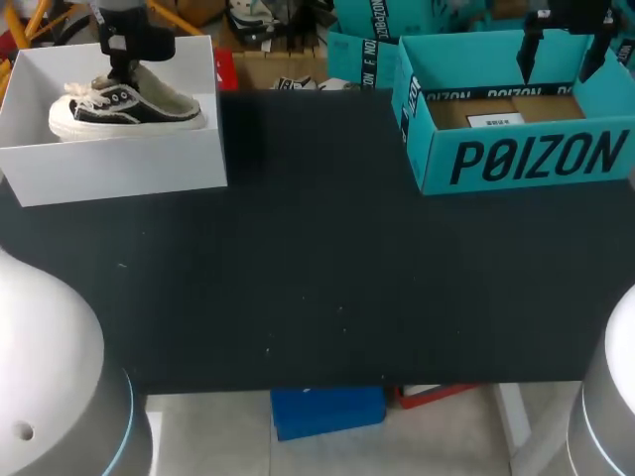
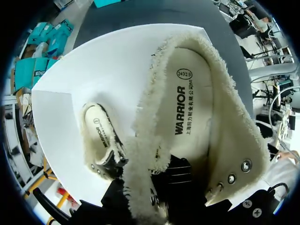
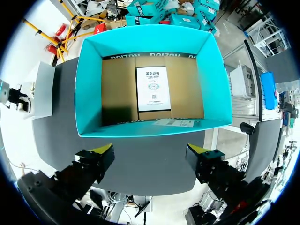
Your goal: Take the shoe out of the shoebox, open the shoe tongue, remove and reinsert the insole, then place the shoe into the shoebox
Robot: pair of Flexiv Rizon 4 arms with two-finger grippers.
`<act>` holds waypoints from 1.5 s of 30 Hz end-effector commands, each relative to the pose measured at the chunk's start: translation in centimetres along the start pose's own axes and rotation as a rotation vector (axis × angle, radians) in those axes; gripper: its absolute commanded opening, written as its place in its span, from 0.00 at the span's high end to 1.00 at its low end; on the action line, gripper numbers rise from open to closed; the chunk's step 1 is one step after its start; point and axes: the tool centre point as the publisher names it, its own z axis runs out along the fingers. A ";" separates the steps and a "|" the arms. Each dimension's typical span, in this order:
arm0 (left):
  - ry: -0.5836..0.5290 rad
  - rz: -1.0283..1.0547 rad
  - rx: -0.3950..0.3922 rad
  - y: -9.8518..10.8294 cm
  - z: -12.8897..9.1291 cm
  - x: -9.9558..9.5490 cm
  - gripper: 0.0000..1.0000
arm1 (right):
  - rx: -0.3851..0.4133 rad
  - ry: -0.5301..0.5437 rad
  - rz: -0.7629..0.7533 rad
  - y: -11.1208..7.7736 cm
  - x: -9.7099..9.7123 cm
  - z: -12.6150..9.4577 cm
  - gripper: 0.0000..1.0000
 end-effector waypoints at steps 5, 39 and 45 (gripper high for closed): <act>-0.064 -0.003 -0.031 -0.2 -7.6 0.6 1.00 | 0.001 0.000 0.000 0.0 0.0 0.0 0.00; -0.148 -0.252 -0.007 -25.9 -13.4 13.3 1.00 | 0.001 0.000 0.000 0.0 0.0 0.0 0.00; -0.138 -0.254 -0.045 -28.0 -11.1 14.7 1.00 | 0.001 0.000 0.000 0.0 0.0 0.0 0.00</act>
